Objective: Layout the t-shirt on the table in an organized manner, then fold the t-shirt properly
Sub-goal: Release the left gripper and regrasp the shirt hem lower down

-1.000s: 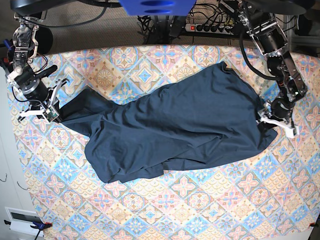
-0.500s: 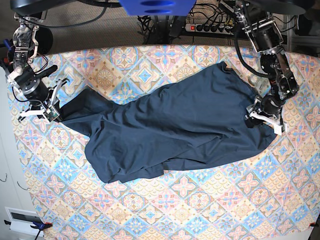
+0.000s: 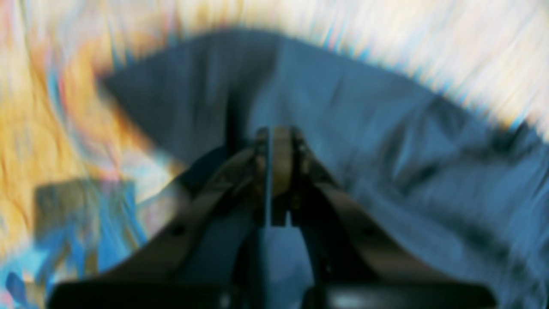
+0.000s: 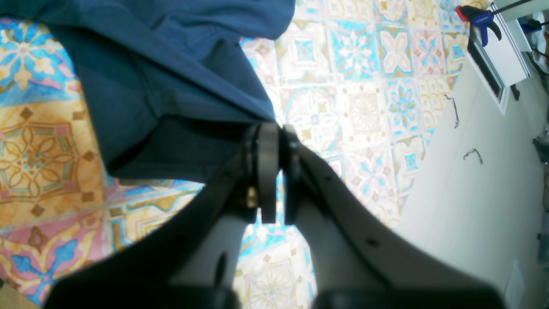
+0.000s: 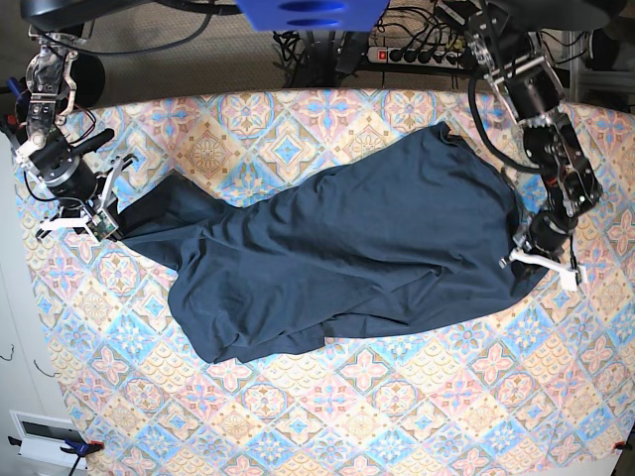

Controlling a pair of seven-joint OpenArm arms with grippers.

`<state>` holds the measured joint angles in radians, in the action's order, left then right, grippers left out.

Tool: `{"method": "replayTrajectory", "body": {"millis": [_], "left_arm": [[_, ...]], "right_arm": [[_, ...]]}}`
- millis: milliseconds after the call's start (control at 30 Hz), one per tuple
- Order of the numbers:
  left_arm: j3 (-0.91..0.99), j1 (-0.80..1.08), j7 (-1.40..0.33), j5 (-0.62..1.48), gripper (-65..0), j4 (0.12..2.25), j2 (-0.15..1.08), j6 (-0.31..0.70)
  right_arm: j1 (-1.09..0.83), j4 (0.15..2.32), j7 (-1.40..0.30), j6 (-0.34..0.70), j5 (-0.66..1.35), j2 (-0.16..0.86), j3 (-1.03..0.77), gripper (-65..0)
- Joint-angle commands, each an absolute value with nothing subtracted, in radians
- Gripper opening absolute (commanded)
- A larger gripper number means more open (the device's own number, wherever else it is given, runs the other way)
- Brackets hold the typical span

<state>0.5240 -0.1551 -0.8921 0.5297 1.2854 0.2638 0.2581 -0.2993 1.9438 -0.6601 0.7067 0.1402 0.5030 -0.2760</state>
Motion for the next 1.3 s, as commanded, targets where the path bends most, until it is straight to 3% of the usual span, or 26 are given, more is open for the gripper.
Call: {"method": "replayTrajectory", "body": {"millis": [0, 233, 467, 567, 733, 833, 1267], "left_arm": [[0.532, -0.191, -0.889, 0.533, -65.0, 1.254, 0.275, 0.257], [0.533, -0.239, -0.857, 0.542, -65.0, 1.167, 0.280, 0.257], [0.587, -0.147, -0.978, 0.544, -65.0, 1.409, 0.275, 0.257], [0.622, -0.120, -0.983, 0.544, -57.0, 1.431, 0.266, 0.255], [0.638, -0.084, -0.981, 0.541, -33.2, 1.409, 0.260, 0.255], [0.638, -0.104, -0.978, 0.542, -25.1, 1.339, 0.259, 0.255], [0.638, -0.159, -0.980, 0.542, -37.8, 1.260, 0.208, 0.257]], "right_arm": [[-0.291, 1.957, -0.645, 0.698, 0.151, 0.522, -0.283, -64.7], [-0.292, 1.959, -0.647, 0.698, 0.151, 0.522, -0.283, -64.7], [-0.292, 1.959, -0.647, 0.698, 0.151, 0.522, -0.283, -64.7], [-0.292, 1.959, -0.647, 0.698, 0.151, 0.522, -0.283, -64.7], [-0.292, 1.959, -0.647, 0.698, 0.151, 0.522, -0.283, -64.7], [-0.292, 1.959, -0.647, 0.698, 0.151, 0.522, -0.278, -64.7], [-0.291, 1.959, -0.647, 0.698, 0.151, 0.522, -0.257, -64.7]]}}
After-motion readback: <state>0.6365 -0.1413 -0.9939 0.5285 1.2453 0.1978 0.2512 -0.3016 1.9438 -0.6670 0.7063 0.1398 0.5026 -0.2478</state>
